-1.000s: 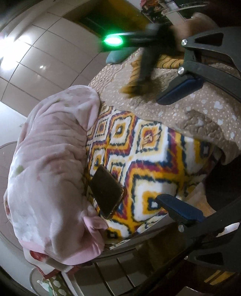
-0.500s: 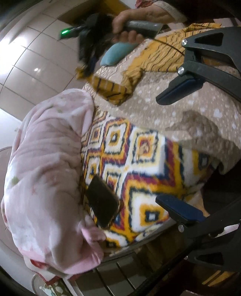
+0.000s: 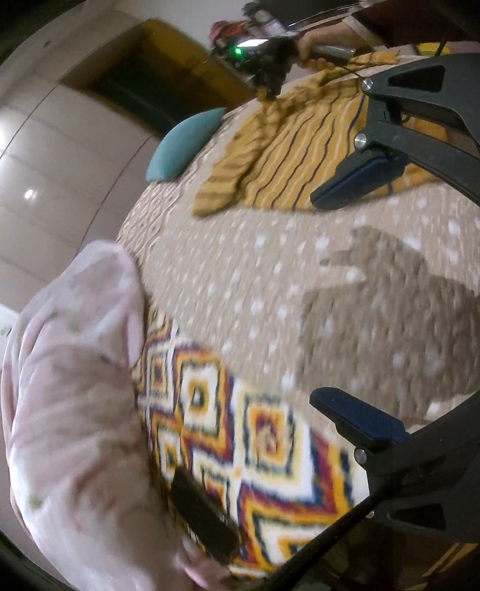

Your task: Fold small clothes

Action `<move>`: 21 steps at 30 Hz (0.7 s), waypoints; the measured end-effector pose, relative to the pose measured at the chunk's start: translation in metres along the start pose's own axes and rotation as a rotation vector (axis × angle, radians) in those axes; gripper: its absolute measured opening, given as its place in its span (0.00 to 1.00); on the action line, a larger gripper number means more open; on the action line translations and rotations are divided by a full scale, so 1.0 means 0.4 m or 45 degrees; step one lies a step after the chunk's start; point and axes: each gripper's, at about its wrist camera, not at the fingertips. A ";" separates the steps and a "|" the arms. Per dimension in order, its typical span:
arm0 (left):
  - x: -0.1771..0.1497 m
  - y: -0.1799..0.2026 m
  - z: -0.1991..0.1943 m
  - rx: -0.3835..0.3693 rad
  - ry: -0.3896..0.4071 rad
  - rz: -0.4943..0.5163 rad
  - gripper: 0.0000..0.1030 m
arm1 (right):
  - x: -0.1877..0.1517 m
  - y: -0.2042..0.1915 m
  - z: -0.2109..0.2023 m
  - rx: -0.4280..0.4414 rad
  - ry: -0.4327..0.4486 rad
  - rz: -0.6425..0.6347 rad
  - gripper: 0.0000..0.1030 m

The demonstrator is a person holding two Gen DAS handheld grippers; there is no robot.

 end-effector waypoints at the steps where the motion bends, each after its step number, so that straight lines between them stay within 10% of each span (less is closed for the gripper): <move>1: -0.002 0.013 0.012 -0.007 -0.017 0.011 0.93 | -0.015 0.047 -0.002 0.049 -0.005 0.052 0.33; 4: -0.018 0.063 0.076 -0.057 -0.113 0.042 0.93 | -0.063 0.116 -0.044 0.161 0.024 0.113 0.50; 15: -0.135 0.227 0.275 -0.153 -0.424 0.244 0.93 | -0.436 0.196 -0.192 0.477 -0.150 -0.143 0.59; 17: -0.150 0.257 0.291 -0.073 -0.443 0.330 0.64 | -0.519 0.204 -0.201 0.502 -0.197 -0.192 0.59; 18: -0.155 0.267 0.301 -0.017 -0.463 0.377 0.29 | -0.546 0.204 -0.199 0.493 -0.208 -0.205 0.59; 21: -0.160 0.263 0.277 -0.020 -0.493 0.392 0.12 | -0.628 0.236 -0.210 0.470 -0.204 -0.191 0.58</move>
Point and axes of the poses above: each gripper's, at about its wrist camera, not at the fingertips, and z roughly the way its jaws point, y to its right, x to its top, and after that the axes turned 12 degrees about -x, right-handed
